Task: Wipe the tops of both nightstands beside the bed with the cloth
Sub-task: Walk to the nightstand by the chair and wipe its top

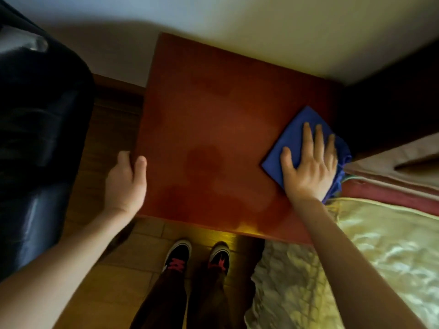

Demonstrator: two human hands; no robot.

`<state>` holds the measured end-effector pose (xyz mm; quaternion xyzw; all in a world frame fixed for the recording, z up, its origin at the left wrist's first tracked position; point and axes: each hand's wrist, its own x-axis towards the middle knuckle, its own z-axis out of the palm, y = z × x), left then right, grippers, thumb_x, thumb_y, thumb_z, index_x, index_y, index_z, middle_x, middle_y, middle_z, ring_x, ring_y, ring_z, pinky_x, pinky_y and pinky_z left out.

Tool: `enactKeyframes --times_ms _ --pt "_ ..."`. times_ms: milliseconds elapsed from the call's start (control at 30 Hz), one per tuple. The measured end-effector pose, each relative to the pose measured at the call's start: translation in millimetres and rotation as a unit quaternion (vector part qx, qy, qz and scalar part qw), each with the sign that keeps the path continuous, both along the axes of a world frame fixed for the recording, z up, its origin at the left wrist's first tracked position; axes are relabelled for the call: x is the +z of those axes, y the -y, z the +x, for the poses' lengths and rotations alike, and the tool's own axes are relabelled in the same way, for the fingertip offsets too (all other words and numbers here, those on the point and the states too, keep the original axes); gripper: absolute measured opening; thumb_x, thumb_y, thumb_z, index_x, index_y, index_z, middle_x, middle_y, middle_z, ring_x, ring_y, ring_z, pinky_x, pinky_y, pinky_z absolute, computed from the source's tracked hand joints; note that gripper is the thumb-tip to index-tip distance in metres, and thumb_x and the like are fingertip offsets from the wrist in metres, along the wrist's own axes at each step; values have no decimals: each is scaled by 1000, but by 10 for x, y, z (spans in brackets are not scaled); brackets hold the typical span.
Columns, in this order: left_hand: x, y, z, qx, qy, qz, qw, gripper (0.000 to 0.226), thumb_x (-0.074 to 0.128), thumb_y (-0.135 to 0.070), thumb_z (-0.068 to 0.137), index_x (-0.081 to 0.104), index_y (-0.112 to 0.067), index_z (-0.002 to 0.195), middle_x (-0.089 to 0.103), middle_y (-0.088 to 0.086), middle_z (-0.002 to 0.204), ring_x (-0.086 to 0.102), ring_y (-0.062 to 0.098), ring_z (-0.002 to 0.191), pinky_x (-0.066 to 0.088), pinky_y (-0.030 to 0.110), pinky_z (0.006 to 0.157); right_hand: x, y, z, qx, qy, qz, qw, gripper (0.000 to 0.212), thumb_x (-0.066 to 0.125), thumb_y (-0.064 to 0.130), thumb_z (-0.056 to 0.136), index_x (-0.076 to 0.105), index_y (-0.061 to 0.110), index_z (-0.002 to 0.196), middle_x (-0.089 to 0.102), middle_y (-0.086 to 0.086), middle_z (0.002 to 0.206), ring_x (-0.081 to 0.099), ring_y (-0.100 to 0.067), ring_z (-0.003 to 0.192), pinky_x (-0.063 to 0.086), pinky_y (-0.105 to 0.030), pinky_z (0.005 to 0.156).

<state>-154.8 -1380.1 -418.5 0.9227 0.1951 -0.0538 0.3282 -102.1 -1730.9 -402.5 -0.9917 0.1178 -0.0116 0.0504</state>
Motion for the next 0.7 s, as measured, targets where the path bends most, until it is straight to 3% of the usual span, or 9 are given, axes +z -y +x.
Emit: enactKeyframes --times_ms 100,233,367,533,700 --pt "27 11 -9 -6 -11 0 1000 44 29 -46 100 44 -7 112 56 3 82 54 14 61 36 25 47 19 -148 -320 17 -11 24 1000 68 38 56 91 27 27 151 30 -4 158 20 -34 147 19 -48 118" --pt "60 36 -19 1 -23 -13 1000 50 25 -53 98 43 -10 117 55 2 90 53 11 65 38 25 51 3 -180 -1076 151 -51 16 987 72 43 58 89 20 32 153 19 5 161 9 -28 150 14 -47 120" --pt "27 33 -13 8 -31 -14 999 50 25 -53 98 44 -10 116 56 3 89 56 17 66 38 26 50 -32 -24 -813 197 -49 16 979 75 44 60 87 20 33 152 20 8 160 11 -23 150 13 -45 121" --pt "11 24 -9 9 -21 -9 1000 53 25 -54 94 44 -8 113 55 0 79 57 20 62 39 26 49 2 7 291 126 -24 47 991 70 40 58 88 30 28 150 32 -1 157 21 -31 147 18 -45 118" --pt "15 37 9 0 -11 4 1000 49 28 -48 96 46 -5 113 57 3 81 56 18 62 39 27 49 -24 -88 894 10 -35 34 999 72 28 63 90 17 30 153 19 1 162 10 -30 149 9 -46 121"
